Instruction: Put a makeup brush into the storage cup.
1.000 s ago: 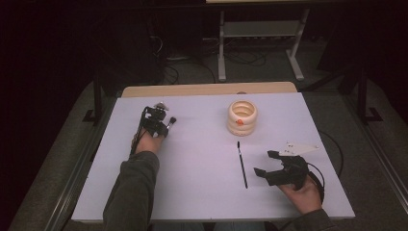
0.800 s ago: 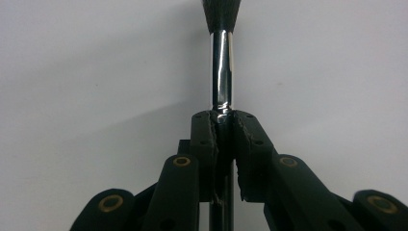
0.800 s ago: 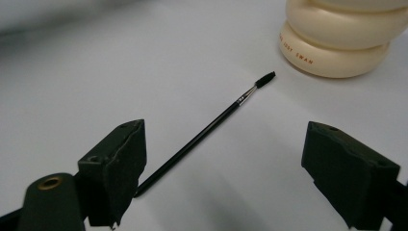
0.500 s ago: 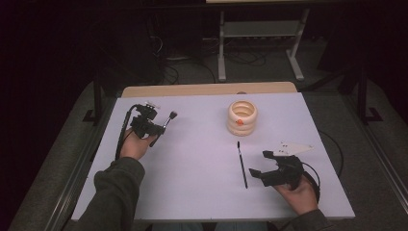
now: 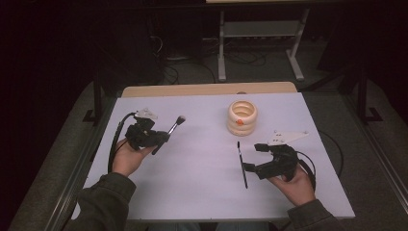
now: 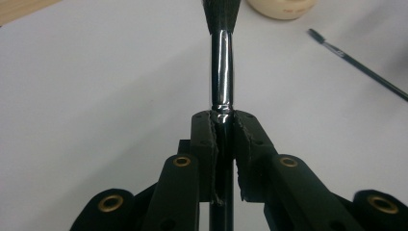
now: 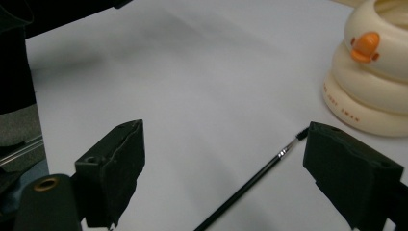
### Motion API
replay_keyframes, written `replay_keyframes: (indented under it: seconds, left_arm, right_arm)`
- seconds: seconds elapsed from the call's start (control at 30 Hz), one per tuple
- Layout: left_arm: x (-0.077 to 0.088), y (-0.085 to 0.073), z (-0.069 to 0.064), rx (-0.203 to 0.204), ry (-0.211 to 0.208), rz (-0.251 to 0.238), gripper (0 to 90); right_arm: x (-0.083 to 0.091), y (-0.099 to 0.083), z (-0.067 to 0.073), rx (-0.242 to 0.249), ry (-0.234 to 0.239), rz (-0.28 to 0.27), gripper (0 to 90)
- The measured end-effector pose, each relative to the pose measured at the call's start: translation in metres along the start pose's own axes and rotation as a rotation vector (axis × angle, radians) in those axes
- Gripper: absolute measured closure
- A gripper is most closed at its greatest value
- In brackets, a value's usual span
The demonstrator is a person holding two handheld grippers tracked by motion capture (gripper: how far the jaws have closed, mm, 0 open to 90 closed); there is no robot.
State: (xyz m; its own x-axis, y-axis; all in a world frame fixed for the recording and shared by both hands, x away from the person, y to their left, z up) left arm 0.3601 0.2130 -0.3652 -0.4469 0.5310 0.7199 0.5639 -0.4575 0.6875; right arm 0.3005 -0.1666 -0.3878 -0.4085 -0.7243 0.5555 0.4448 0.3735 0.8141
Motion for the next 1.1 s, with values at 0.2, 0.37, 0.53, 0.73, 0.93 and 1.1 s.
replay_keyframes:
  seconds: [0.2,0.37,0.53,0.73,0.93,1.1]
  left_arm:
    - [0.004,-0.005,-0.013,-0.041,-0.055,-0.045,79.2]
    - [0.006,-0.004,-0.028,-0.095,-0.096,-0.068,79.2]
    - [0.003,-0.005,-0.048,-0.135,-0.135,-0.082,79.2]
    - [0.0,-0.005,-0.064,-0.165,-0.177,-0.1,79.2]
    - [-0.007,-0.005,-0.074,-0.216,-0.215,-0.096,79.2]
    - [-0.011,-0.007,-0.086,-0.242,-0.241,-0.095,79.2]
  right_arm:
    - [-0.005,0.017,0.002,0.007,0.048,0.007,13.7]
    - [-0.015,0.028,0.004,0.008,0.092,0.013,13.7]
    - [-0.024,0.035,0.009,0.025,0.115,0.013,14.3]
    - [-0.033,0.037,0.011,0.019,0.143,0.029,14.8]
    - [-0.042,0.04,0.013,0.024,0.18,0.042,19.3]
    - [-0.048,0.044,0.014,0.007,0.216,0.043,22.8]
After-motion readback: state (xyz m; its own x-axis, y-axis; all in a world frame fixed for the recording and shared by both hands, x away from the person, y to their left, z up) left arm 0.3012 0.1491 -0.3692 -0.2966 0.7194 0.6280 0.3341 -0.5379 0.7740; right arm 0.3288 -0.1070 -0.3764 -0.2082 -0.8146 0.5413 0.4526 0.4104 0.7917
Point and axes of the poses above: each handheld gripper's, and its own axes: x roughly backward along the jaws, y roughly out of its top, z roughly to its left, the point moved 2 cm from there along -x, roughly forward along the jaws
